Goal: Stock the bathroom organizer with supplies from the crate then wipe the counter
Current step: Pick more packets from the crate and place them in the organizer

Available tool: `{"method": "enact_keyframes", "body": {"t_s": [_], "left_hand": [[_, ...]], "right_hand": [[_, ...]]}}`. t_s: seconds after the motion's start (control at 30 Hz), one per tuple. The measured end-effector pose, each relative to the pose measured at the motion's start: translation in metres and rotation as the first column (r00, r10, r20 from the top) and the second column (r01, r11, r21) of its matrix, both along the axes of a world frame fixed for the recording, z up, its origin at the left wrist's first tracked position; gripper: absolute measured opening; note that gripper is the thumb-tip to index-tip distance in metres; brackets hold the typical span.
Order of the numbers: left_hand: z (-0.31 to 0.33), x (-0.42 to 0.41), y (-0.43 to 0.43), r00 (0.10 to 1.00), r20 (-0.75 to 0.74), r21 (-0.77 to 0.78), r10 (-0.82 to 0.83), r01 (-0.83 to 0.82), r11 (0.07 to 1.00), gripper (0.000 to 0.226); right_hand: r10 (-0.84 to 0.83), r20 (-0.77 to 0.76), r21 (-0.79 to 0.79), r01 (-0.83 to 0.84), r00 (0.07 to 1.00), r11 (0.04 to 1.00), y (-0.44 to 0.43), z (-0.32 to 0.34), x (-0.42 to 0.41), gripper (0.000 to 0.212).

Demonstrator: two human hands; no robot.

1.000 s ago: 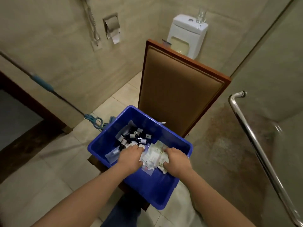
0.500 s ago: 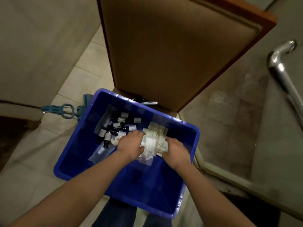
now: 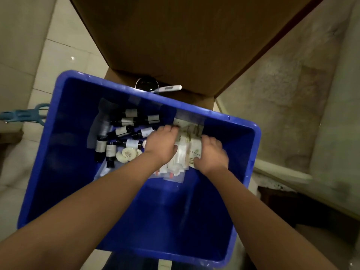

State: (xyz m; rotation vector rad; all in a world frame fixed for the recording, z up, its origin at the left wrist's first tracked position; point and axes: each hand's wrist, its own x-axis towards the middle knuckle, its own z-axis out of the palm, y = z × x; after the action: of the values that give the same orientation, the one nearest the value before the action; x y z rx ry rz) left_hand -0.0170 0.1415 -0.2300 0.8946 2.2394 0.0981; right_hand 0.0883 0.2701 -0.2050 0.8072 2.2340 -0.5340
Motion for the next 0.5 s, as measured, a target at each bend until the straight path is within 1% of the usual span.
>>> {"method": "enact_keyframes", "body": {"t_s": [0.17, 0.27, 0.37, 0.43, 0.5], "left_hand": [[-0.016, 0.002, 0.006, 0.993, -0.104, -0.07, -0.061, 0.054, 0.996, 0.052], [-0.023, 0.005, 0.006, 0.985, -0.159, -0.068, -0.065, 0.055, 0.996, 0.048], [-0.026, 0.006, 0.008, 0.982, -0.184, -0.048, -0.035, 0.027, 0.998, 0.041], [-0.024, 0.006, 0.008, 0.983, -0.182, -0.031, -0.017, 0.012, 0.999, 0.037], [-0.022, 0.008, 0.008, 0.986, -0.166, -0.007, -0.001, 0.0, 1.0, 0.036]], "right_hand": [[0.034, 0.042, 0.082, -0.038, 0.999, 0.996, -0.002, -0.021, 0.0, 0.068], [0.074, 0.04, 0.145, -0.079, 0.996, 0.986, -0.005, -0.03, 0.001, 0.064], [0.11, 0.002, 0.202, -0.108, 0.994, 0.973, -0.007, -0.032, 0.003, 0.059], [0.1, -0.003, 0.208, -0.097, 0.995, 0.973, -0.007, -0.03, 0.002, 0.054], [0.06, 0.013, 0.164, -0.061, 0.998, 0.985, -0.006, -0.026, -0.001, 0.051]]}}
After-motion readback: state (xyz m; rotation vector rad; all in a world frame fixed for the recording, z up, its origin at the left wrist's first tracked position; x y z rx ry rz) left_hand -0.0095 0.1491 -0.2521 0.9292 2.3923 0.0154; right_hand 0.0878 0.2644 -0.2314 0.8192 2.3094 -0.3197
